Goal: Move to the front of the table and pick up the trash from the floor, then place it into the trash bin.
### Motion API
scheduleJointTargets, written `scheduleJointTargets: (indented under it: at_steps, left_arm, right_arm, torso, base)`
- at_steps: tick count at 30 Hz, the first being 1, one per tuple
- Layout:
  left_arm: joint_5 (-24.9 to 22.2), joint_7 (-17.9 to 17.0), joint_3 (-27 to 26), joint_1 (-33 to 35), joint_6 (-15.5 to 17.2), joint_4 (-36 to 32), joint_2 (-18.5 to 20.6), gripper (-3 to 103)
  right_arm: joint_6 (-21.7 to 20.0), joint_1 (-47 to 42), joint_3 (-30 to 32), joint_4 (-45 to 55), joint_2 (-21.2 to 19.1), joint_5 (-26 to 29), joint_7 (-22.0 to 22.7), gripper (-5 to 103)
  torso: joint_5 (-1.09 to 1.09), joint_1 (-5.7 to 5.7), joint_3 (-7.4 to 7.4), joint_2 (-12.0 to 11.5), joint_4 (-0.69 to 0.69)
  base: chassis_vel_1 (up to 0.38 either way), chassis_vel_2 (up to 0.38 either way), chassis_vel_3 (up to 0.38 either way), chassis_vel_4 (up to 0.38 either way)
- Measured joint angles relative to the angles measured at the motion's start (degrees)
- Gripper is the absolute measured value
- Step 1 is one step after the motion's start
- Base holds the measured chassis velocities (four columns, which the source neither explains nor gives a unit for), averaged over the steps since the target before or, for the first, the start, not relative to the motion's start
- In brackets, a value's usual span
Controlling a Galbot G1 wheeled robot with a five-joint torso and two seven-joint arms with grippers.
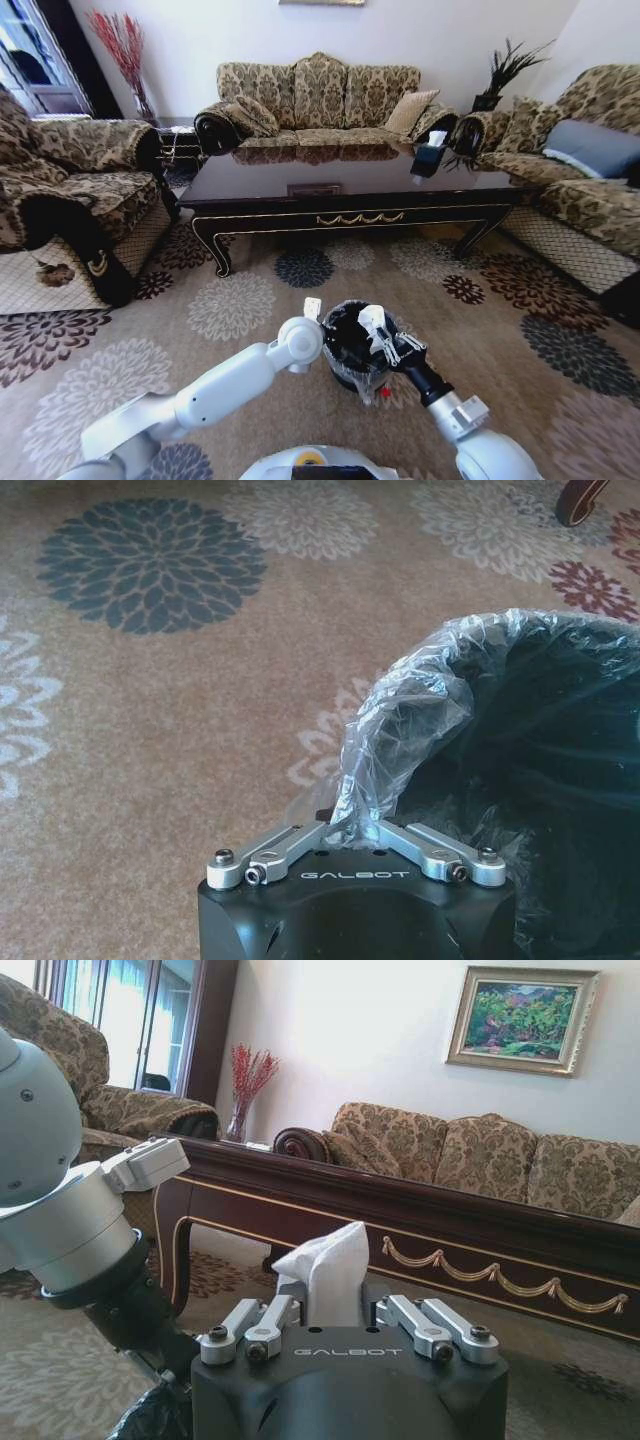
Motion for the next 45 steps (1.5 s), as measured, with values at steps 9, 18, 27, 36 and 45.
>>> scheduleJointTargets:
  at_steps: [9,18,27,36,45]
  left_arm:
    - [0.21,0.02,-0.47,0.14,0.04,0.00,0.46,0]
    - [0.34,0.09,-0.63,0.14,0.08,0.00,0.36,0]
    - [0.45,0.09,-0.55,0.34,0.07,0.01,-0.16,0]
    - [0.46,-0.07,-0.56,1.28,0.07,-0.58,-0.20,0]
    - [0.06,0.04,-1.15,0.54,0.11,0.24,-0.11,0]
  right_arm:
    - [-0.09,0.13,-0.28,-0.40,0.09,-0.84,-0.56,64]
    - [-0.06,0.11,-0.22,-0.57,0.13,-1.30,-0.99,95]
    - [1.73,-0.02,-0.44,-1.51,0.50,-5.82,-1.88,100]
    - [-6.35,0.83,-3.24,-0.34,0.09,5.78,4.39,100]
    - [-9.71,2.08,1.99,2.05,0.58,-0.71,5.02,100]
  torso:
    - [0.00,0.00,0.00,0.00,0.00]
    - [0.00,0.00,0.00,0.00,0.00]
    - [0.00,0.00,0.00,0.00,0.00]
    - [0.00,0.00,0.00,0.00,0.00]
    - [0.00,0.00,0.01,0.00,-0.01]
  base:
    - [0.000,0.000,0.000,0.000]
    - [0.000,0.000,0.000,0.000]
    - [0.000,0.000,0.000,0.000]
    - [0.000,0.000,0.000,0.000]
    - [0.000,0.000,0.000,0.000]
